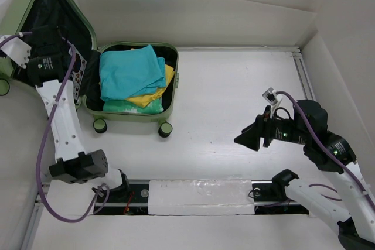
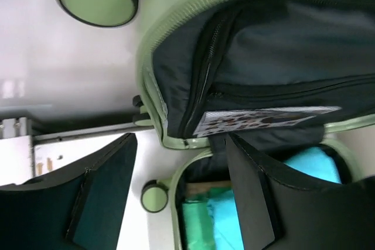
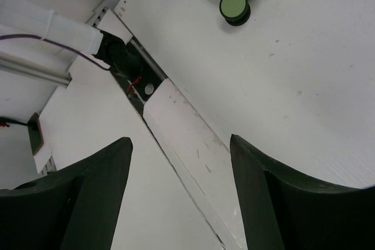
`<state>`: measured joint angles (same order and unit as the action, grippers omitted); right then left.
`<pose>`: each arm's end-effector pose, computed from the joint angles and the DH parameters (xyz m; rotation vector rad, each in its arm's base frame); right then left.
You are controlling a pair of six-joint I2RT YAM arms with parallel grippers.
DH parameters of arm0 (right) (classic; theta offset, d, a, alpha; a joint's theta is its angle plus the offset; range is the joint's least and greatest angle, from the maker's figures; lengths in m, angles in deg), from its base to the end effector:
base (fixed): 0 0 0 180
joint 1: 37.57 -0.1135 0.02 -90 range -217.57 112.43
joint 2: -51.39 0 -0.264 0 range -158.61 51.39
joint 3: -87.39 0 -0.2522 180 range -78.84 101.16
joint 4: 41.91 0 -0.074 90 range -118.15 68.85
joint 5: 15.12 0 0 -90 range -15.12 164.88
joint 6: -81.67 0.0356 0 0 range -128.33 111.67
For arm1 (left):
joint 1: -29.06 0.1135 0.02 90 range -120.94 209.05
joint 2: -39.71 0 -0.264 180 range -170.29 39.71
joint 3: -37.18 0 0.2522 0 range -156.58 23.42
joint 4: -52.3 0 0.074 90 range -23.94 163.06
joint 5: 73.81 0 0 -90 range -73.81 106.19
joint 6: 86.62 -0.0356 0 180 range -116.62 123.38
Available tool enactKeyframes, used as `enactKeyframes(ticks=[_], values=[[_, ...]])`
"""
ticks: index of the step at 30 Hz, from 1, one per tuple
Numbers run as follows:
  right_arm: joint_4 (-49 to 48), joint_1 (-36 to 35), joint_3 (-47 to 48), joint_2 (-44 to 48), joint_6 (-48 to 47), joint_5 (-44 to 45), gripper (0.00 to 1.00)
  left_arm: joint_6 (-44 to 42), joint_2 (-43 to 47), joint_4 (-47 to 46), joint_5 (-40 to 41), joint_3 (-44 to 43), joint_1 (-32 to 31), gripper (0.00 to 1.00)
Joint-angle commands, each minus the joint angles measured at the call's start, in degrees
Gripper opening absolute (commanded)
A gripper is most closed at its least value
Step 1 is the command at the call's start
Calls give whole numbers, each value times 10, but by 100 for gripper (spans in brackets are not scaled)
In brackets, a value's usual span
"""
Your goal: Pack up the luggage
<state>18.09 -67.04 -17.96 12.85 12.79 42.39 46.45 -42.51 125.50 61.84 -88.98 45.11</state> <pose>0.0884 0.0719 0.3845 -0.5399 2.0274 1.1162 0.2353 0.0942 0.5017 -1.3431 1.4195 0.5167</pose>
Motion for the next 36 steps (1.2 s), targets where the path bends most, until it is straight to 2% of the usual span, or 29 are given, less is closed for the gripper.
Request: enactKeyframes(ticks=[1, 4, 6, 8, 18, 19, 22, 24, 25, 29, 36], values=[[-2, -11, -1, 5, -15, -17, 74, -18, -4, 53, 25, -32, 36, 58], [-2, -11, -1, 5, -20, -12, 74, 10, 28, 53, -23, 23, 107, 56], [-2, -16, -1, 5, -21, -12, 74, -18, 66, 10, -23, 80, 124, 56], [-7, -16, -6, -6, -21, -12, 74, -18, 54, 10, -21, 81, 124, 56], [-7, -22, -6, -25, -31, 14, 74, -25, -34, 10, -23, -26, 119, 53], [-7, -22, -6, -25, -31, 21, 74, -25, -43, 10, -28, -33, 119, 50], [-12, -22, -6, -31, -31, 26, 74, -32, -58, -2, -50, -56, 119, 26], [-12, -22, -6, -31, -31, 26, 74, -33, -59, -8, -50, -67, 110, 14], [-12, -22, -6, -37, -31, 26, 74, -33, -59, -8, -50, -73, 105, 2], [-18, -22, -6, -37, -31, 21, 74, -33, -46, -17, -81, -65, 86, 0], [-12, -27, -6, -31, -31, 21, 74, -43, -18, -24, -77, -36, 79, 0]])
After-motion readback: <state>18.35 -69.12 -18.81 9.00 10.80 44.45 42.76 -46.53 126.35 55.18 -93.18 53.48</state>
